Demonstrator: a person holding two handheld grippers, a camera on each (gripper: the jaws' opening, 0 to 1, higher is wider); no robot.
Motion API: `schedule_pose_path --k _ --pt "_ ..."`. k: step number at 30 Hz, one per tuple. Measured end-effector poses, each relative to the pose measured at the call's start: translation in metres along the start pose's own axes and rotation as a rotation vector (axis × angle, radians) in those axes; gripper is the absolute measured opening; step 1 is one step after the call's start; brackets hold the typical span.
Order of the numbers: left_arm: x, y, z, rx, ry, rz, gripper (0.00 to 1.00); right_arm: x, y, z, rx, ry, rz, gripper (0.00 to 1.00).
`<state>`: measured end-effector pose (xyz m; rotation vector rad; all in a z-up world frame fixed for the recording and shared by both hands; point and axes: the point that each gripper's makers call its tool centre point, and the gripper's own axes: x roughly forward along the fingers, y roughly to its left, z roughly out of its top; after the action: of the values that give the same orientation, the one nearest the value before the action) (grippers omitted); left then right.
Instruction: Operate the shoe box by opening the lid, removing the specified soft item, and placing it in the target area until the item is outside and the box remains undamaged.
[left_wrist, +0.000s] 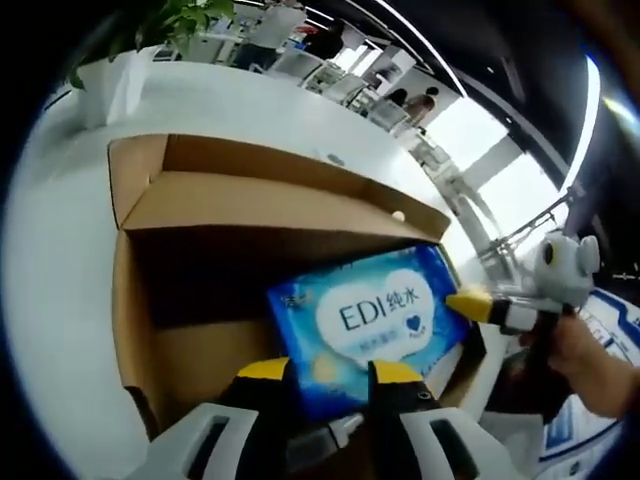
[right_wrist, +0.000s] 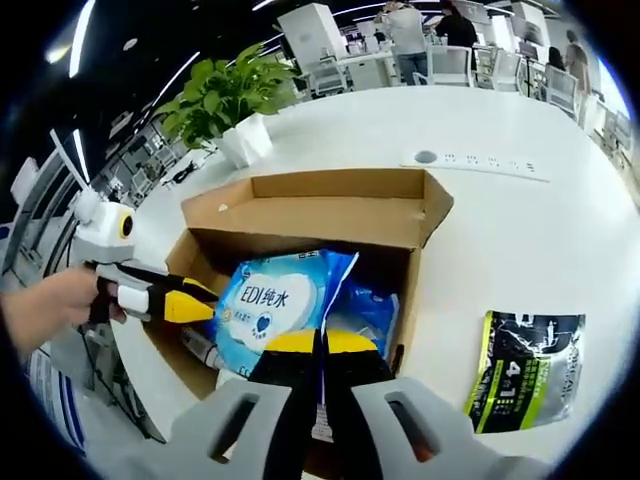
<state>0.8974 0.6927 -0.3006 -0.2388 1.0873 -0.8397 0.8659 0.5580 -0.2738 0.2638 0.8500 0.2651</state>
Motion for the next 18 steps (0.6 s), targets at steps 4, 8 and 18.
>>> schedule_pose_path --k 4,8,18 --pt "0.0 -0.001 -0.002 0.007 0.002 0.007 0.3 0.003 -0.005 -0.002 0.006 0.005 -0.006 0.0" --pt "0.005 -0.001 -0.001 0.009 0.006 0.007 0.31 0.005 -0.008 -0.002 0.004 0.007 -0.007 0.0" --pt "0.011 0.008 -0.002 0.031 0.017 0.053 0.19 0.006 -0.009 -0.004 0.011 0.011 -0.006 0.0"
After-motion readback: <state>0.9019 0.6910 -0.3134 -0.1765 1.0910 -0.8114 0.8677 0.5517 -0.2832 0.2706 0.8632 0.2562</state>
